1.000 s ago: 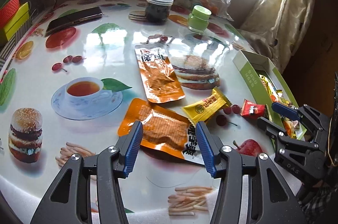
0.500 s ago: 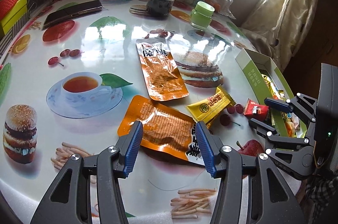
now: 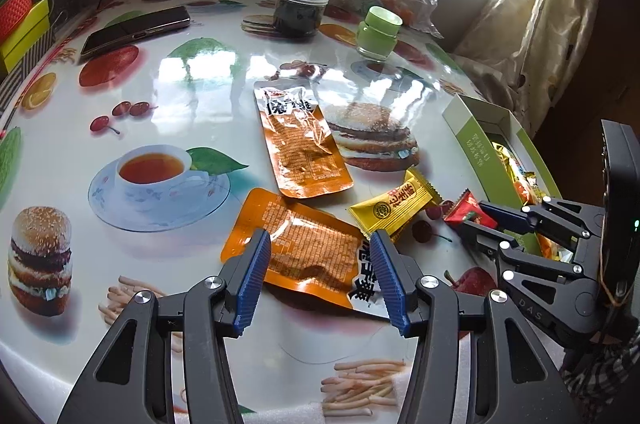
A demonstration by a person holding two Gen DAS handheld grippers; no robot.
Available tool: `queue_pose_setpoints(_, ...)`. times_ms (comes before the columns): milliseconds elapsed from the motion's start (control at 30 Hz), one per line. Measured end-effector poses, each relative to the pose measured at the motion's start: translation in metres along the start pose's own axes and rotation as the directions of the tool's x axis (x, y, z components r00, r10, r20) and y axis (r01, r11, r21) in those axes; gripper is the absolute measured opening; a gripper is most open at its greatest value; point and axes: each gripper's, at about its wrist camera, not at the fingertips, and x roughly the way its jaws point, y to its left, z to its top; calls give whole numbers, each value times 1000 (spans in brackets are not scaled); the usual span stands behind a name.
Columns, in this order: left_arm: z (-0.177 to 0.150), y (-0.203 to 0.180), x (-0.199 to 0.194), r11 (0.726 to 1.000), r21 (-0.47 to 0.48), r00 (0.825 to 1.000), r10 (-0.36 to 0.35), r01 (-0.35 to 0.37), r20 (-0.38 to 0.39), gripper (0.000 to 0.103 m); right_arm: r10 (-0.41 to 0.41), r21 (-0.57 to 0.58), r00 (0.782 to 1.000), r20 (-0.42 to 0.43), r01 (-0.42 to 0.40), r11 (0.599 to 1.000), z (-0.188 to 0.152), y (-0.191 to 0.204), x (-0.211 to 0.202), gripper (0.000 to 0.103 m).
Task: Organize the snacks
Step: 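Grasp the red-and-black candy packet with the right gripper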
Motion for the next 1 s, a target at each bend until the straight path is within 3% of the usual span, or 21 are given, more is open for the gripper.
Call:
queue_pose_setpoints(367,13,-20,9,996,84,999,-26,28,-19,53,119,121,992,49,-124,985,-6,1,-5,22)
queue_pose_setpoints(633,21,-43,22,978,203,998,-37,46,-46,53,48,73,998,44,-52,996,-10,7,-7,41)
queue_pose_setpoints(1000,20,-63,40,952,303,996,-20,46,-89,53,17,123,999,37,-21,992,-16,7,-1,41)
